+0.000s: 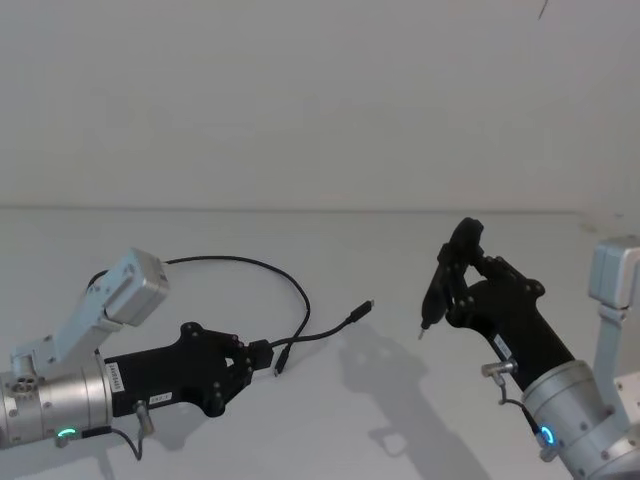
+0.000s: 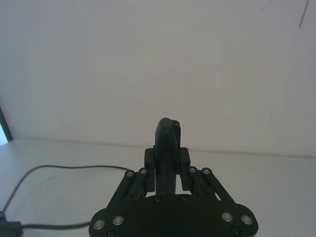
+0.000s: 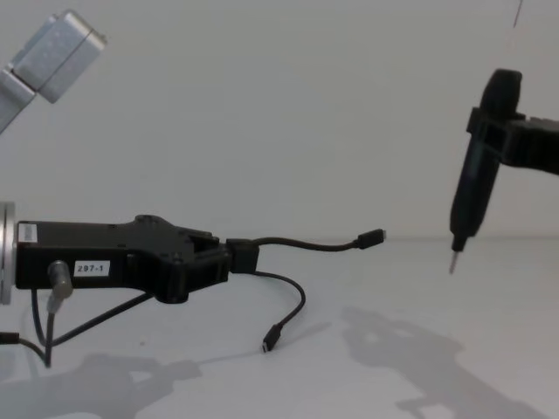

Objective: Pick up the data cable with the one hand.

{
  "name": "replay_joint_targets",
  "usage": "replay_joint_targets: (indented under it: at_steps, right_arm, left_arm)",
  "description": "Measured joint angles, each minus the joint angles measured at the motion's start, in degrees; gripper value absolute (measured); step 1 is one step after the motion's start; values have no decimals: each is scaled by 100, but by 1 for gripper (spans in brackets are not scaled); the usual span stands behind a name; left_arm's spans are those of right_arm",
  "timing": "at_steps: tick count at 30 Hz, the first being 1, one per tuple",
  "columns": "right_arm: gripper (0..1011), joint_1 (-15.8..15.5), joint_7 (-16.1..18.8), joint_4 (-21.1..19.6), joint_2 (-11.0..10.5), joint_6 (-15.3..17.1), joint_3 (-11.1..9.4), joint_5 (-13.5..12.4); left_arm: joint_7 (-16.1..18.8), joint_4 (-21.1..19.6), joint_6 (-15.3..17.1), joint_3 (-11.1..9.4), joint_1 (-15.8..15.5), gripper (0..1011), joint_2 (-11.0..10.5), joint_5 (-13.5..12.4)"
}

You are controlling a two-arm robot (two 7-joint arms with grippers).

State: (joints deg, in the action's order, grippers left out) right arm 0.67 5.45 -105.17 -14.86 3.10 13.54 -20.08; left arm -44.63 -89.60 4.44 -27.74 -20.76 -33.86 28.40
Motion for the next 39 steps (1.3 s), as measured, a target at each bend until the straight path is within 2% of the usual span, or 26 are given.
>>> replay_joint_targets:
  at_steps: [17, 39]
  right_arm:
    - [279, 230, 33, -26, 337, 153, 49, -127]
    - [279, 374, 183, 137, 535, 109, 95, -95]
  left_arm:
    - [-25, -39, 9, 3, 12, 44, -28, 19]
    - [-33, -49, 10, 2, 16, 44, -37, 24]
